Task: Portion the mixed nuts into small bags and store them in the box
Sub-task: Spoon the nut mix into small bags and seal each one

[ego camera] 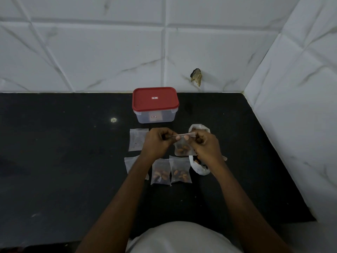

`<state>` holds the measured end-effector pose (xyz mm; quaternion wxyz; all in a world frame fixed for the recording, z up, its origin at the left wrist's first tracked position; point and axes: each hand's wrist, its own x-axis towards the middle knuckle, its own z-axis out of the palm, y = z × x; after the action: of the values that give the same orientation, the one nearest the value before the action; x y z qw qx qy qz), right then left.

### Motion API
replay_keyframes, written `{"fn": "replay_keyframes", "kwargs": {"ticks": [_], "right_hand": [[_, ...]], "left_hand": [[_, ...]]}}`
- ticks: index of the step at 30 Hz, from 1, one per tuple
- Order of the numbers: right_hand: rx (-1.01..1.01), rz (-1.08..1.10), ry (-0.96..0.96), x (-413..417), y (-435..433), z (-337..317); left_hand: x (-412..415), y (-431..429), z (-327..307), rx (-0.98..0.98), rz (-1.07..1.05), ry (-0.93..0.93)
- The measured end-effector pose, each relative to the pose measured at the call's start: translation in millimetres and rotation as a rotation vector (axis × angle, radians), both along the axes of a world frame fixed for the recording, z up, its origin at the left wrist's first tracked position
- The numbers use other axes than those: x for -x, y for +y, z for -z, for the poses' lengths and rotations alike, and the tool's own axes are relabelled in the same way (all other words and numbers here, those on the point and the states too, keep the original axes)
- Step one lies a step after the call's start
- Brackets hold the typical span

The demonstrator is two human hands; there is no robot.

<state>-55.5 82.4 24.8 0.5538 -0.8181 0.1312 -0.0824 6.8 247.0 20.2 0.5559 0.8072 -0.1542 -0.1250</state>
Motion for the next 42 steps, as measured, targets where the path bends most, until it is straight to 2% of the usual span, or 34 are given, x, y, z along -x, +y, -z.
{"fn": "replay_keyframes", "kwargs": {"ticks": [3, 8, 11, 16, 21, 26, 31, 35, 42], "right_hand": [[0.046, 0.051, -0.010, -2.9, -0.6, 1.5], [0.007, 0.101, -0.002, -4.0, 0.1, 4.6], [-0.028, 0.092, 0.029, -3.5, 2.3, 4.7], [-0.157, 0.073, 0.010, -3.0, 7.8, 7.9], [-0.149, -0.019, -0.037, -0.5, 6.9, 8.7], [-0.076, -0.010, -0.030, -1.1, 5.4, 8.9], [0.080, 0.014, -0.004, 0.3, 5.8, 5.2], [0.088, 0.061, -0.028, 0.7, 5.5, 5.7], [-0.108, 0.069, -0.007, 5.1, 6.5, 6.5]], "left_hand": [[-1.8, 0.2, 1.7, 0.042, 0.024, -0.021], [1.9, 3.9, 1.9, 0.205, 0.113, 0.143], [5.8, 2.9, 3.8, 0.228, 0.110, 0.184], [5.2, -1.1, 2.7, 0.184, 0.013, 0.216], [1.9, 0.7, 2.2, 0.139, -0.018, 0.187], [4.6, 2.5, 0.2, 0.171, 0.059, 0.185], [7.5, 2.3, 2.3, 0.138, 0.125, 0.152], [7.2, 1.9, 3.0, 0.120, 0.114, 0.169], [5.2, 8.8, 2.3, 0.109, -0.058, 0.190]]}}
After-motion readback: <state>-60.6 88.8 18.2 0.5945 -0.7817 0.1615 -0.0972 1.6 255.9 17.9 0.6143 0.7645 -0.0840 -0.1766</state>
